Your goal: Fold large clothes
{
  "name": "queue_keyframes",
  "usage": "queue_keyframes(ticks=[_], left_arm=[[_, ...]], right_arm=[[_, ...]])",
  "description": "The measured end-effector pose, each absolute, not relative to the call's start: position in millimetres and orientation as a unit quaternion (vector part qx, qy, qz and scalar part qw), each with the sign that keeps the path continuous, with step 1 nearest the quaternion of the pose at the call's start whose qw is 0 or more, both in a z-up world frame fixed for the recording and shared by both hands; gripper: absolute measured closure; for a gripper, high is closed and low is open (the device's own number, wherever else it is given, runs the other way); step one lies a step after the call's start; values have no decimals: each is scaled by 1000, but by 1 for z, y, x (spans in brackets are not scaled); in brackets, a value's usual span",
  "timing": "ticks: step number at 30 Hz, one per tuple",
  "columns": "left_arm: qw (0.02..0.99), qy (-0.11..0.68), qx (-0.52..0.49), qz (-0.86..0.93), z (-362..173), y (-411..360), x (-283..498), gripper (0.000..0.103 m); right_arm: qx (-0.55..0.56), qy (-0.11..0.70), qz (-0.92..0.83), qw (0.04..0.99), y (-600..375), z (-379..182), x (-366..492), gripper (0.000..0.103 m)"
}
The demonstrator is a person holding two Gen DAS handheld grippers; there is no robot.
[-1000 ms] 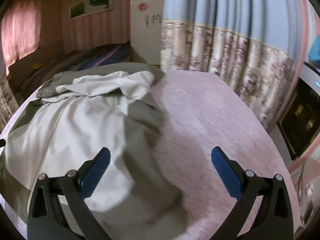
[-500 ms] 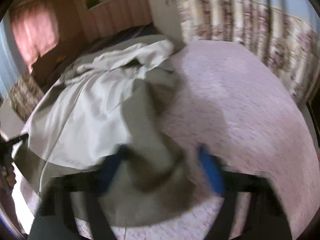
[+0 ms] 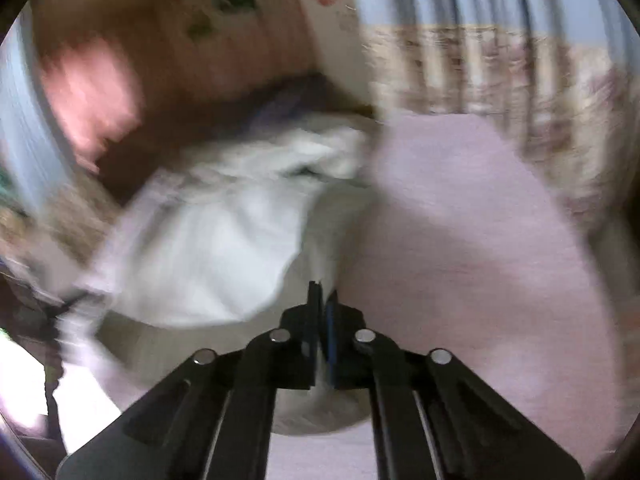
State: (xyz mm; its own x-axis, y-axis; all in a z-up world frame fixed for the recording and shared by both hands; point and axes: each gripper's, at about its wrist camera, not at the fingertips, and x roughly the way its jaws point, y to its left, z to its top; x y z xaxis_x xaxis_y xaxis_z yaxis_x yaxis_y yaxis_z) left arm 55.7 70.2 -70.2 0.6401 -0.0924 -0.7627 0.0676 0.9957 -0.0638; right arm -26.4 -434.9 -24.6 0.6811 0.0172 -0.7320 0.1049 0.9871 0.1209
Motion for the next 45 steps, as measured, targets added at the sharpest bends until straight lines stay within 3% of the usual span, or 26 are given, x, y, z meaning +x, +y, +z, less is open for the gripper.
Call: queue_keyframes(ticks=[3, 5, 8, 15, 25, 37, 41, 43, 45], left_arm=[[901, 431, -6, -39, -78, 68, 56, 3], [899, 435, -2, -44, -82, 67, 55, 3], [897, 440, 8, -40, -88, 64, 55, 3], [893, 449, 11, -24, -101, 59, 59, 3], [882, 470, 13, -23, -120, 59, 66, 3], [882, 468, 32, -44, -125, 53, 62, 3], [887, 455, 53, -55, -123, 49, 48, 19], [887, 454, 58, -58, -122, 48, 47, 32], [885, 457, 45, -74, -120, 49, 49, 61]], right_arm=[[56, 413, -58, 907, -436, -53, -24, 73], [50, 394, -82, 914, -437, -59, -34, 48], [64, 359, -91, 927, -440, -55, -50, 38], [65, 357, -108, 926, -443, -69, -41, 34], [8, 347, -142, 927, -427, -75, -40, 19], [1, 346, -141, 928, -427, -75, -46, 19], [-2, 356, -138, 924, -434, -74, -58, 19], [17, 366, -125, 922, -443, -77, -62, 19], [38, 376, -110, 919, -450, -82, -59, 20]])
